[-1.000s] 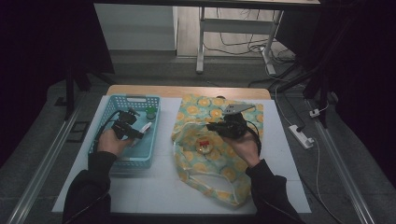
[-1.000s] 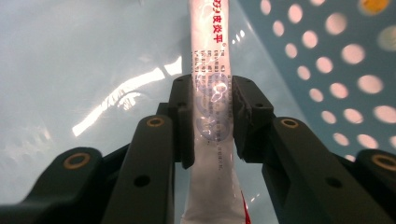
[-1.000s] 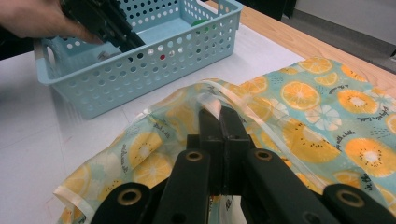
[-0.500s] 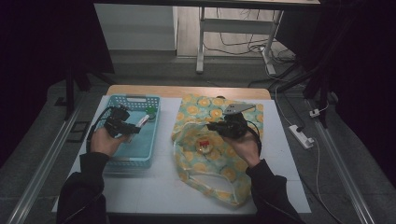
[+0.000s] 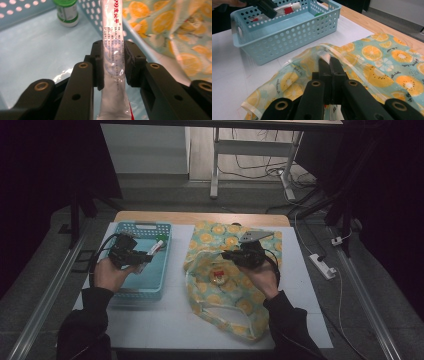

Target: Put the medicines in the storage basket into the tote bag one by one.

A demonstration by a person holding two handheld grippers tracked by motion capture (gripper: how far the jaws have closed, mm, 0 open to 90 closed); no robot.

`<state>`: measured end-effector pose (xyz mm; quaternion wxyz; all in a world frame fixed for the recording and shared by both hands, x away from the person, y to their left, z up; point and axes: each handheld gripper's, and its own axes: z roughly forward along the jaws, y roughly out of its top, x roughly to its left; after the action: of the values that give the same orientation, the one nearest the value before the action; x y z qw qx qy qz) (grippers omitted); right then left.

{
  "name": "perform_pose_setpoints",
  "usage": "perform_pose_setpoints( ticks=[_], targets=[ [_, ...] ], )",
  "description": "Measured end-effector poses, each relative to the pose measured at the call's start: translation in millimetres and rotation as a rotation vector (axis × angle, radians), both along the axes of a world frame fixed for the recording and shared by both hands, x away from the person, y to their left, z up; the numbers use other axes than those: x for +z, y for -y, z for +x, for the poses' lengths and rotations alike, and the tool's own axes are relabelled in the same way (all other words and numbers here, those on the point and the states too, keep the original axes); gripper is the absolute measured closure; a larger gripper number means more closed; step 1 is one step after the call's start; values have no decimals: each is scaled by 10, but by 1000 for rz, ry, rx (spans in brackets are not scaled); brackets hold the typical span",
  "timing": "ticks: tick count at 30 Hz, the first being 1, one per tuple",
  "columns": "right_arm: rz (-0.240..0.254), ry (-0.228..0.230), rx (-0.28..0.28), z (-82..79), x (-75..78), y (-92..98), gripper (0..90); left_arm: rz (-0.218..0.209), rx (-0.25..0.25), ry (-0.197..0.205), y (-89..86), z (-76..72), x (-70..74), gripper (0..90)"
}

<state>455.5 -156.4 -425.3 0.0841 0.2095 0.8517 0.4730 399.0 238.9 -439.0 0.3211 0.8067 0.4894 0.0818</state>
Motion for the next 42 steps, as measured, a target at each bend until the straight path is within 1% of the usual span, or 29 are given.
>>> perform_pose_setpoints(
  ticks=[6,13,14,18,24,30,35,42],
  targets=[
    [-1,0,2,-2,2,-2,900,-30,-40,18,91,-101,94,713],
    [0,1,0,-2,4,-1,900,-43,-102,34,264,-212,137,713],
    [0,1,0,-2,4,-1,900,-50,-107,36,293,-224,140,713],
    [2,1,0,-3,7,-1,900,-55,-143,33,412,-260,141,713],
    [1,1,-1,0,4,1,900,-49,-207,20,619,-297,135,713],
    [0,-1,-1,-1,2,-3,900,-42,-259,6,827,-301,85,713],
    [4,1,-3,-1,11,-1,900,-42,-298,-4,997,-271,36,713],
    [7,2,-4,0,12,-1,900,-34,-339,-15,1239,-212,-42,712]
  ],
)
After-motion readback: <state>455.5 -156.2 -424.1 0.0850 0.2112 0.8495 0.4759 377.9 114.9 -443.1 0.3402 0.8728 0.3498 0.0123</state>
